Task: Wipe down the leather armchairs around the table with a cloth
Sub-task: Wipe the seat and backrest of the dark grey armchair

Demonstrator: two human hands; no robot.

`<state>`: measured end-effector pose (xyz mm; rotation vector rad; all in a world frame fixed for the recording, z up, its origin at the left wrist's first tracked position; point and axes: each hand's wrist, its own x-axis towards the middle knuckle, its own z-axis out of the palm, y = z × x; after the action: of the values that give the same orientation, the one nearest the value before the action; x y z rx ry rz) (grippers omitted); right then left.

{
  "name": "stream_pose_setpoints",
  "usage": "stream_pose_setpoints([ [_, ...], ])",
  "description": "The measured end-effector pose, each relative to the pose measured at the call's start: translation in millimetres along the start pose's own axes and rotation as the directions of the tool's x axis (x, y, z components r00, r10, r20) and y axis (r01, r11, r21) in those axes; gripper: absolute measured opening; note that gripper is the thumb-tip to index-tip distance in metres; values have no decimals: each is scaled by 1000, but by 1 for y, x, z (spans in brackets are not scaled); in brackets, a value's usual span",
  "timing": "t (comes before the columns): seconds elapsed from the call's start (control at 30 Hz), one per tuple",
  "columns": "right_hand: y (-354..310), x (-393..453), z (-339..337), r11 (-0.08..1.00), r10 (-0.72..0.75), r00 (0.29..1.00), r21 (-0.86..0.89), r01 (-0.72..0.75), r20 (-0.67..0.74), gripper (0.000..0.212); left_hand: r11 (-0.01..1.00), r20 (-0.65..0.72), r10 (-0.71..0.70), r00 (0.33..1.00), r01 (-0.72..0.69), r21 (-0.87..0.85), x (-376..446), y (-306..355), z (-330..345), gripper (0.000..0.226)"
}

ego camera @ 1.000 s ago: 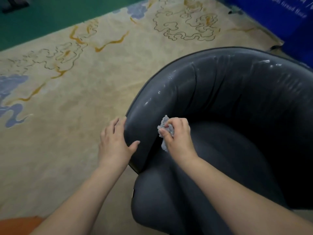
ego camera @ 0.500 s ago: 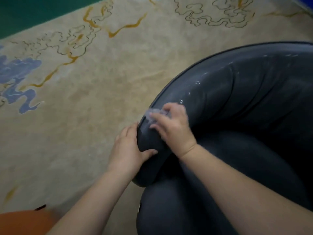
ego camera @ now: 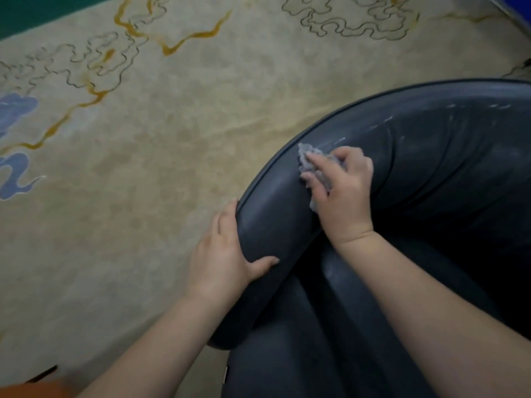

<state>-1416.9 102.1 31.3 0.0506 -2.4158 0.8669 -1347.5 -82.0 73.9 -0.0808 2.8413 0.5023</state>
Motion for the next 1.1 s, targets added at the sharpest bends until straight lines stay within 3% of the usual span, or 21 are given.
stream_pose_setpoints([
  [0.07,-1,-1,2,997,73,997,6,-73,-18,29,1000,-19,-9,1000,9,14,0,1,0,119],
  [0.13,-19,-19,7,997,46,999,65,-47,15,29,1000,-18,-19,1000,19,23,0,2,0,118],
  [0.23,-46,-49,11,978,-142,981,173,118,134,30,1000,-43,-2,999,2,-10,0,0,2,115],
  [0.33,-34,-37,9,945,-316,933,138,295,170,28,1000,-35,-7,999,7,0,0,1,0,115],
  [0.37,-23,-26,8,952,-303,942,92,292,146,28,1000,-30,-10,999,11,13,1,2,-1,116],
  [0.43,-4,-3,4,988,-152,986,2,152,67,28,999,-38,-18,999,19,29,0,2,-1,117],
  [0.53,-10,-6,6,999,27,999,35,-29,47,30,998,-47,-38,998,40,44,-2,4,-1,116],
  [0.67,-58,-58,13,969,-188,968,195,154,168,29,998,-65,-39,997,42,37,-4,3,2,105],
  [0.77,-51,-51,9,933,-334,923,208,295,191,30,997,-57,-44,997,47,57,-4,2,3,106],
  [0.83,-32,-28,7,943,-325,932,128,307,161,29,997,-67,-32,997,37,74,-3,2,2,113],
  [0.97,-16,-2,8,992,-116,985,56,110,130,29,995,-78,-30,996,37,95,-2,2,2,116],
  [1.1,-27,-11,9,970,-239,948,94,223,209,31,995,-61,-34,998,39,87,-2,1,2,117],
])
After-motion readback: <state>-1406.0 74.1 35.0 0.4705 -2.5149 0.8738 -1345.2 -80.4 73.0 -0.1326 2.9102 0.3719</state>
